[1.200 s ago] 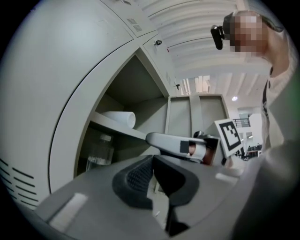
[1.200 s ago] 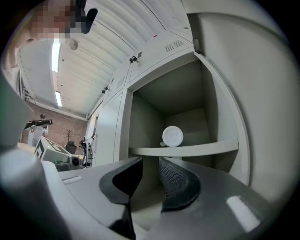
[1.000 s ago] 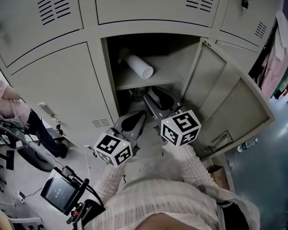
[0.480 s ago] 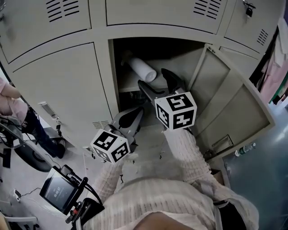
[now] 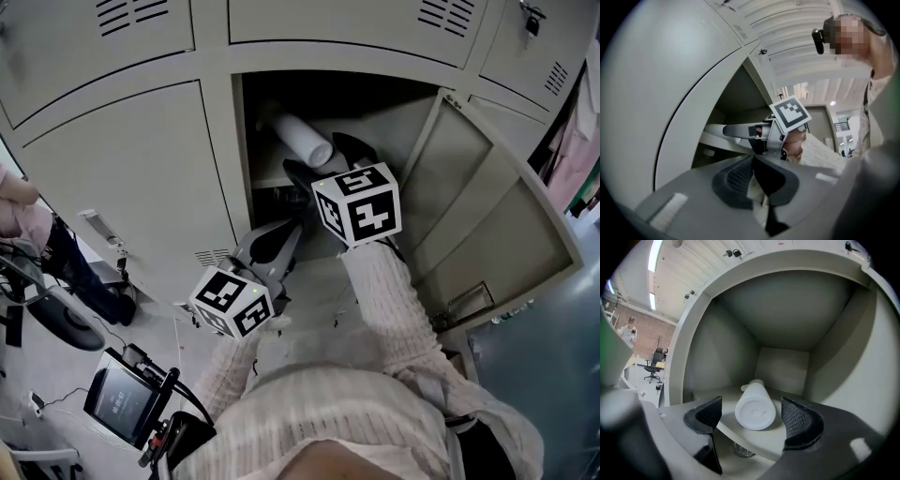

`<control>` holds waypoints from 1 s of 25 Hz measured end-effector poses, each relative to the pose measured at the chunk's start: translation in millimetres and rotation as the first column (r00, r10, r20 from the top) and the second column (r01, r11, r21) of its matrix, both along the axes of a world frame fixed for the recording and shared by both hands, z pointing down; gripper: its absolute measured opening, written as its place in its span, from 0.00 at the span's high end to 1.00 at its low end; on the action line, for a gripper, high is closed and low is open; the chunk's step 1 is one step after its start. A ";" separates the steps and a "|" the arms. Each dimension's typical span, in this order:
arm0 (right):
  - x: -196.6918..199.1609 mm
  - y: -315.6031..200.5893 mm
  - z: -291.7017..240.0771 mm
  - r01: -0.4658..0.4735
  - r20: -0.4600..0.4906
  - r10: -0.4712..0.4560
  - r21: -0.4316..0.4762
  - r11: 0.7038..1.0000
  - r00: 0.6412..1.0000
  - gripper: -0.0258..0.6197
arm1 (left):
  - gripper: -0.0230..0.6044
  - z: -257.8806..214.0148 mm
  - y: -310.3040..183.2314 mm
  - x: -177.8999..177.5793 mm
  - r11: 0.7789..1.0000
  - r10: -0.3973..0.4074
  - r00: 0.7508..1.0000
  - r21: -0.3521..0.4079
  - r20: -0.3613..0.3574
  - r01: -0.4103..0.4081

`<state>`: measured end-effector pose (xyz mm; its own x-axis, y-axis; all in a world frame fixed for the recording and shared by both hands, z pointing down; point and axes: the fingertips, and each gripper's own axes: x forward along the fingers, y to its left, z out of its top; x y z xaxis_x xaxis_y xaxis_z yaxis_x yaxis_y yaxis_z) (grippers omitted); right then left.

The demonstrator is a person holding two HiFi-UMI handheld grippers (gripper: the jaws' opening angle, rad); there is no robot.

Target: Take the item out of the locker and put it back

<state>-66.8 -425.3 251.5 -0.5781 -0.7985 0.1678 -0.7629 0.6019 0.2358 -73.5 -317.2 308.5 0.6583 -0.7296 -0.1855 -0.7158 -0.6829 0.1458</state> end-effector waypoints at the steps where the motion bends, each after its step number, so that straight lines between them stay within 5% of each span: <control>1: -1.5 -1.9 0.7 -0.001 -0.014 0.001 -0.003 1.000 1.000 0.36 | 0.96 -0.2 -0.7 -0.4 1.000 -0.001 1.000 0.001 -0.002 0.001; 3: -2.7 -6.1 3.1 -0.018 -0.051 0.017 -0.009 1.000 0.999 0.36 | 0.96 -0.7 -1.7 -1.7 1.000 -0.004 1.000 0.004 -0.009 0.004; 6: 1.6 -10.7 7.9 -0.076 -0.135 0.078 0.021 0.997 0.988 0.54 | 0.96 0.1 -1.6 -4.9 1.000 -0.013 1.000 0.005 -0.024 0.013; 9: 1.8 -11.2 8.9 -0.082 -0.149 0.086 0.032 0.996 0.985 0.54 | 0.96 0.8 -1.7 -6.3 1.000 -0.016 0.999 0.004 -0.039 0.017; 25: 23.2 14.4 -8.8 -0.065 0.058 0.060 0.081 0.995 0.997 0.54 | 0.96 8.8 6.1 -5.5 0.999 -0.015 1.000 -0.031 -0.024 0.015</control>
